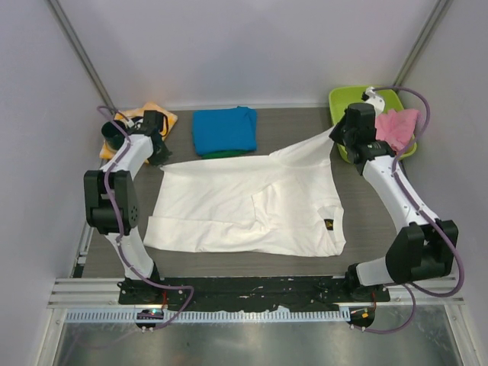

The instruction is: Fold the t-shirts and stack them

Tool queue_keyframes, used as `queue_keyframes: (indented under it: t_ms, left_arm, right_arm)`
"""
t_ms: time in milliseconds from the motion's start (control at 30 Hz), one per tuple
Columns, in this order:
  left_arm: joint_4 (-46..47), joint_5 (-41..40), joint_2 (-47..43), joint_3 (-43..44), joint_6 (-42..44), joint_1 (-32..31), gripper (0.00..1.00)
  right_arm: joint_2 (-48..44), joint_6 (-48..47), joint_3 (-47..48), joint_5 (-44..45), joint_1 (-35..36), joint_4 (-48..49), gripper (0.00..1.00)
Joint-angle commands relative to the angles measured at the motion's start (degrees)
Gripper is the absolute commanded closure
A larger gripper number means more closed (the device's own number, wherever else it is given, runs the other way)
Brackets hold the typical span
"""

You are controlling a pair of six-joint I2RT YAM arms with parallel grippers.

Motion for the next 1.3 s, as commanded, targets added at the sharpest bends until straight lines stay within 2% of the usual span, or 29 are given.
queue_keyframes:
  t_ms: [0,300,433,600,767,933,1167,1267]
  left_arm:
    - [-1.2,-1.5,-6.7,-2.0,-0.2,0.5,1.0]
    - [-4.0,-3.7,-17.2,-11.9,-3.1,0.3,1.0]
    - [-3.6,-2.8,-22.5,-19.7,-4.7,0.2,1.0]
    - [-5.0,-4.5,-26.4,-23.6,-6.7,0.1,1.0]
    - [-4.9,-6.0,-30.6,-27.7,-8.3,0.1,1.0]
    - [-4.9,-6.7,-32.6,-29.5,-10.3,0.1,1.0]
    - [-2.4,-5.5,-34.4,-31.4,-11.8,0.0,1.0]
    - [-2.0,-5.4,-34.5,-31.6,-11.9,0.0,1.0]
  right_arm:
    - [-8.2,0.2,-3.8,1.6,0.0,-0.8,0.99]
    - [-23.2,-0.4,-12.5,1.2,1.3,-8.6,0.99]
    - [-28.9,0.1,-16.8,0.1,1.6,-13.6,0.99]
    - [-36.4,1.0,-20.1,-2.5,1.9,-18.6,0.99]
    - [-40.0,1.9,-22.1,-5.0,2.3,-23.8,0.99]
    - [-43.1,3.5,-25.8,-11.3,3.2,-27.3,0.99]
    - [-43.7,6.2,-30.2,-17.6,5.8,-27.3,0.99]
    - [-44.0,8.6,-31.8,-17.0,8.5,-27.3,0.99]
